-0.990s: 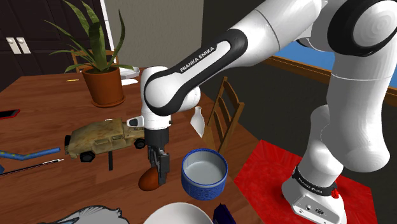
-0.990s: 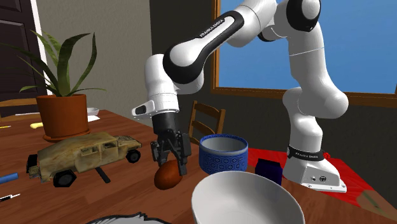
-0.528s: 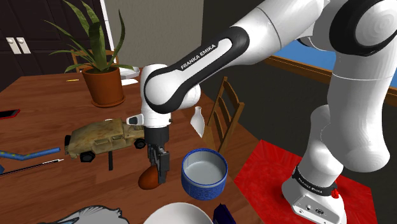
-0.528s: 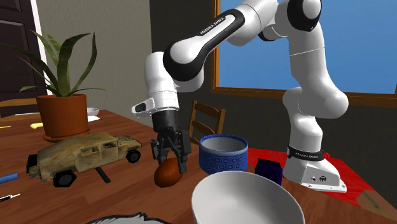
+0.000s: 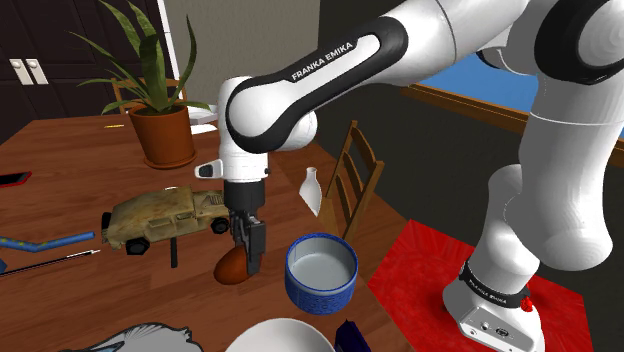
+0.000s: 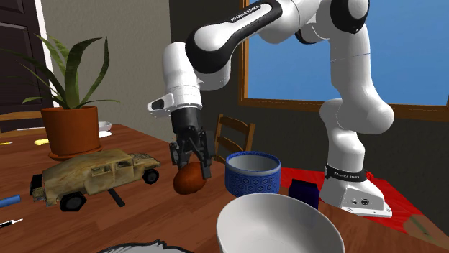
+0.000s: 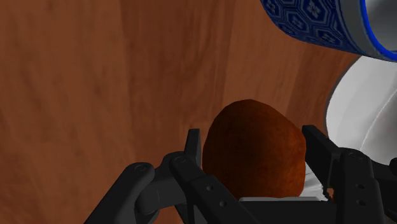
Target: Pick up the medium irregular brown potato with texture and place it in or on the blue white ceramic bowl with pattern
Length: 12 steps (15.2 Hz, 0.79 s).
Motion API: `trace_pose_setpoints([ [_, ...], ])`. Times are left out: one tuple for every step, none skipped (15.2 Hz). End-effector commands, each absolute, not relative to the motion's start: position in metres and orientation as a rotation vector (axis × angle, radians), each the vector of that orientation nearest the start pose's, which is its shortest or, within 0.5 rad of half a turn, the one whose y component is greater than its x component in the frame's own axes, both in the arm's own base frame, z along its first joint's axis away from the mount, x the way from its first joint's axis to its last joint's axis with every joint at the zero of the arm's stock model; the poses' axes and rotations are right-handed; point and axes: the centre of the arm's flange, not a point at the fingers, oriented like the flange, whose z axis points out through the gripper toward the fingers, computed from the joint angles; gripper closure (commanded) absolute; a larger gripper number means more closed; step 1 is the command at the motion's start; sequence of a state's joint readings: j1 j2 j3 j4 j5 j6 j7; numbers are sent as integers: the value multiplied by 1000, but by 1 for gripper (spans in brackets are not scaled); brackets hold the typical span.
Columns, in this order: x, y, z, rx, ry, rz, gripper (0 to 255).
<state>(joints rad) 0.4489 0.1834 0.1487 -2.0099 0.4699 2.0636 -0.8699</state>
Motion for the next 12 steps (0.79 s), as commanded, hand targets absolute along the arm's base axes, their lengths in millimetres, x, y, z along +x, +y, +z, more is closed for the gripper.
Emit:
trace_pose_setpoints([
  [463,342,371,-2219,-1541,95,255],
  [463,342,377,-2219,-1541,95,255],
  [463,342,382,-2219,-1541,95,255],
  [463,342,387,-2219,-1541,95,255],
  [463,342,392,-2219,-1541,95,255],
  [463,342,398,-2219,-1541,95,255],
  [463,342,403,-2219,-1541,95,255],
  [463,342,408,-2219,-1541,95,255],
  [463,342,413,-2219,-1541,95,255],
  [463,342,419,-2219,-1541,95,255],
  [463,342,424,-2219,-1541,95,255],
  [463,342,429,-2219,-1541,95,255],
])
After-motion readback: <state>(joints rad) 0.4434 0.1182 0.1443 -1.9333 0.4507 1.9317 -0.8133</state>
